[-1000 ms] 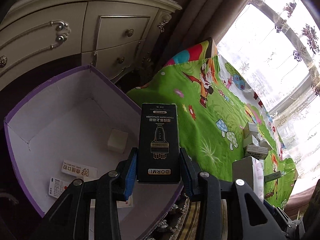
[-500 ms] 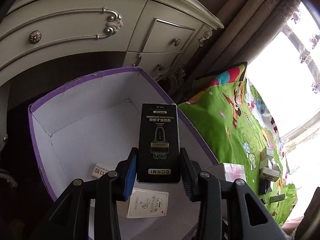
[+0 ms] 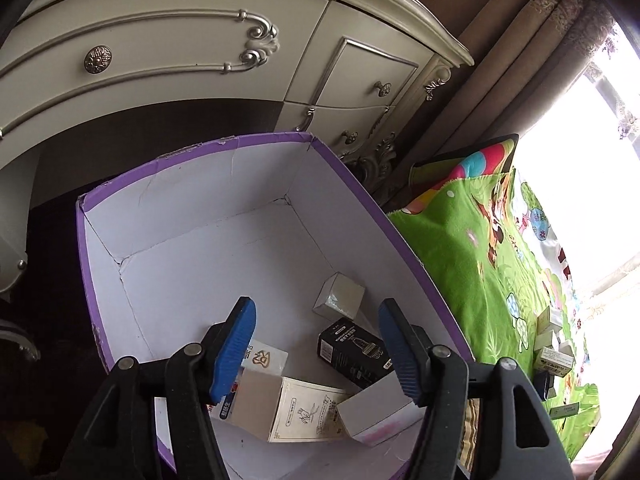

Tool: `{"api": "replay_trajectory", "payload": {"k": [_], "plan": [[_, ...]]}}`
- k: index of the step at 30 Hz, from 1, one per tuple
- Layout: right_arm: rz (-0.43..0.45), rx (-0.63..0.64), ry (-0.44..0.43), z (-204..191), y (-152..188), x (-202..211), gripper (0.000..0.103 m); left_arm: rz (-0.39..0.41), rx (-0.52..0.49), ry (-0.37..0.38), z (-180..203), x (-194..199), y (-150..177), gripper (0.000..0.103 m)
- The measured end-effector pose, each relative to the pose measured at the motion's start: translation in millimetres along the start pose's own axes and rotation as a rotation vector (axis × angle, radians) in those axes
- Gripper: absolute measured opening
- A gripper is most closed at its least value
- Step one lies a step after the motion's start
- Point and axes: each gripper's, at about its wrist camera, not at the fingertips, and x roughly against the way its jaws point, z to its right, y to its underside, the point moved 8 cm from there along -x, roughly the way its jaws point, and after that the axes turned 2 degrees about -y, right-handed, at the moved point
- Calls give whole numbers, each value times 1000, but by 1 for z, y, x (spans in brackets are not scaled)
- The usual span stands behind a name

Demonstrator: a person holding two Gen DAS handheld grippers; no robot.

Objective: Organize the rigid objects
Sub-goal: 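Carry the black and white boxes into the purple-rimmed box and release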

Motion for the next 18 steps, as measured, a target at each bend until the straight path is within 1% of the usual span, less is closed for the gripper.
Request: {"api": "replay_trajectory", "payload": {"k": [3,9,12,15,18], "plan": [[8,-47,13,14,-1,6,86,13,-10,13,5,4,-1,73],[-3,-139,11,43,4,16,86,4,-26,41,17,3,5,74],[9,-175,18,59,5,24,86,-4,-45,65,26,2,9,74],[24,-221,53,86,6,35,86,-9,-62,83,35,2,12,74],[36,-275,120,123,7,44,86,-9,-63,101,42,2,14,74]]}}
